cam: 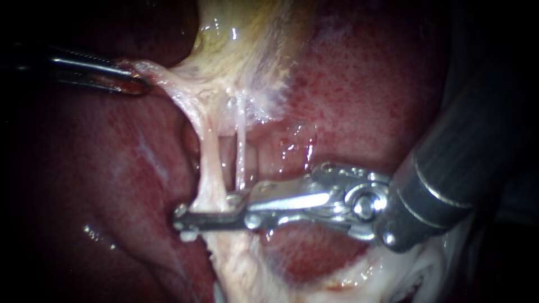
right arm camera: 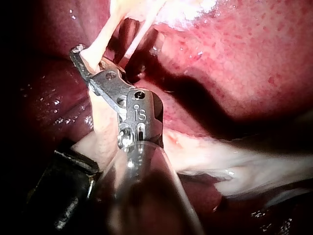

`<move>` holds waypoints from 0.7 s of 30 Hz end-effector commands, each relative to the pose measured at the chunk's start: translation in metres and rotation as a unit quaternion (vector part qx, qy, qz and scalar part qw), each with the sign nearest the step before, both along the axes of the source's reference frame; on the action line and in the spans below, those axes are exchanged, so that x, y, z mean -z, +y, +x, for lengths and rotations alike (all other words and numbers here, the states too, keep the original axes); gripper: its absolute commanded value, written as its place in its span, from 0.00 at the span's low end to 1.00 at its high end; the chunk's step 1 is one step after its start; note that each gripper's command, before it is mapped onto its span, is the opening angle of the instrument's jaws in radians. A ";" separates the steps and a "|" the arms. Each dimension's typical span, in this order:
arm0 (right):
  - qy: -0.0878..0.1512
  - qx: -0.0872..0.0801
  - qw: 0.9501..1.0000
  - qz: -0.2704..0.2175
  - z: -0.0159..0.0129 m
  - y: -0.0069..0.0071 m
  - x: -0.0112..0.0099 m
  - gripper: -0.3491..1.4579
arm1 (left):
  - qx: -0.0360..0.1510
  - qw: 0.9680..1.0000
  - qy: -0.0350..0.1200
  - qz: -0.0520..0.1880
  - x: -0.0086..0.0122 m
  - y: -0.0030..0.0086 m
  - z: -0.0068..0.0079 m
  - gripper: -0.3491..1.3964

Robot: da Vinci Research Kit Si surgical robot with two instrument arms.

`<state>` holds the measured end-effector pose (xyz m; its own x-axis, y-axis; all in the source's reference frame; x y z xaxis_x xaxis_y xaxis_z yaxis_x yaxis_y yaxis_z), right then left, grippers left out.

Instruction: Going back second clip left tube

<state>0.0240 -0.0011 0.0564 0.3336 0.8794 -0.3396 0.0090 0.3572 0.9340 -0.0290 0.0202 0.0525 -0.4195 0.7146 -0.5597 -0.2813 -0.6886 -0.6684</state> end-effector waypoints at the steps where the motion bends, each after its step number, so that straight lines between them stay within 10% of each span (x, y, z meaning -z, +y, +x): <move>1: 0.002 0.000 1.000 -0.006 0.0001 0.0000 -0.0002 0.25 | 0.000 1.000 0.000 0.000 0.0000 0.0000 0.0000 0.00; 12: -0.041 0.003 0.987 -0.157 -0.0003 -0.0008 -0.0042 0.47 | 0.000 1.000 0.000 0.000 -0.0001 0.0000 0.0001 0.00; 21: -0.014 0.026 0.952 -0.304 -0.0072 -0.0002 -0.0015 0.47 | 0.000 1.000 0.000 -0.001 -0.0003 0.0001 0.0005 0.00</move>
